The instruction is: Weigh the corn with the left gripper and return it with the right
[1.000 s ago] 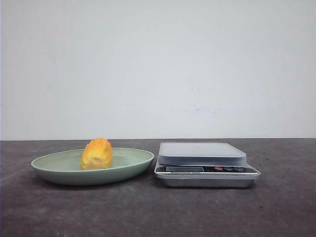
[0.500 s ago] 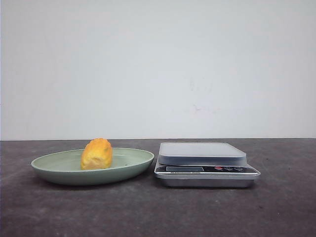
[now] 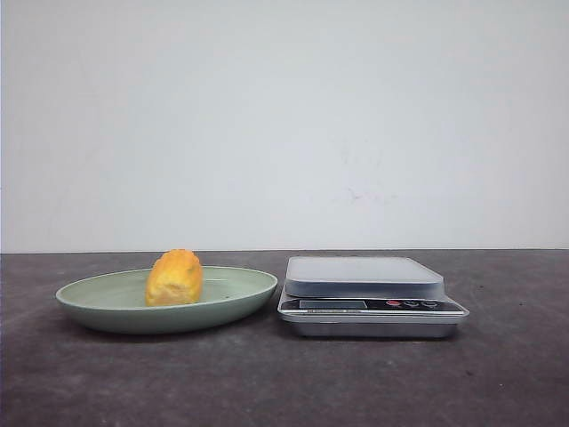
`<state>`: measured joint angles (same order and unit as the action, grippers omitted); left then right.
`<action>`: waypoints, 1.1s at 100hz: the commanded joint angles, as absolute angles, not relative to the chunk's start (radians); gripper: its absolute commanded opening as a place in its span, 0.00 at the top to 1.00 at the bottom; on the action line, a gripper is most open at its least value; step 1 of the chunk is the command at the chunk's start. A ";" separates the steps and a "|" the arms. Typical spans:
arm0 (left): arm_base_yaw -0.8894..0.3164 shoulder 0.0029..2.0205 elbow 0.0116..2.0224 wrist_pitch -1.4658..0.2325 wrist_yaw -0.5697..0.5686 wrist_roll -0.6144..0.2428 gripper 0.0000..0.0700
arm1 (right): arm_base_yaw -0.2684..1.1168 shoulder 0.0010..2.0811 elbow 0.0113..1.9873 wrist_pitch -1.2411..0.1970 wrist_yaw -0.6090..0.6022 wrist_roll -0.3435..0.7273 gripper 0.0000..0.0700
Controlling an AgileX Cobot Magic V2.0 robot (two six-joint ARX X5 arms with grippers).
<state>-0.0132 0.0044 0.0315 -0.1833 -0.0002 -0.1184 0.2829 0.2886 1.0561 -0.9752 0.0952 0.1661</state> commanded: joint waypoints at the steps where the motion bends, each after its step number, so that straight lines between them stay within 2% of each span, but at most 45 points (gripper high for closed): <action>1: -0.011 0.003 0.014 -0.187 0.001 -0.106 1.00 | 0.243 0.284 1.060 -0.944 0.106 0.112 0.99; 16: -0.011 0.003 0.014 -0.187 0.001 -0.106 1.00 | 0.109 0.239 0.937 -0.787 0.105 0.092 0.99; 31: -0.011 0.003 0.014 -0.187 0.001 -0.106 1.00 | 0.022 0.128 0.679 -0.525 0.070 0.091 0.99; 39: -0.011 0.003 0.014 -0.187 0.001 -0.106 1.00 | 0.000 0.082 0.540 -0.434 0.068 0.089 0.99; 57: -0.011 0.003 0.014 -0.187 0.001 -0.106 1.00 | -0.010 0.054 0.289 -0.323 0.068 0.089 0.99; 75: -0.011 0.003 0.014 -0.187 0.001 -0.106 1.00 | -0.012 0.051 0.118 -0.216 0.071 0.090 0.99; 93: -0.011 0.003 0.014 -0.187 0.001 -0.106 1.00 | -0.012 0.005 0.036 -0.155 0.071 0.093 0.99; 110: -0.011 0.003 0.014 -0.187 0.001 -0.106 1.00 | -0.012 0.004 0.013 -0.157 0.073 0.088 0.99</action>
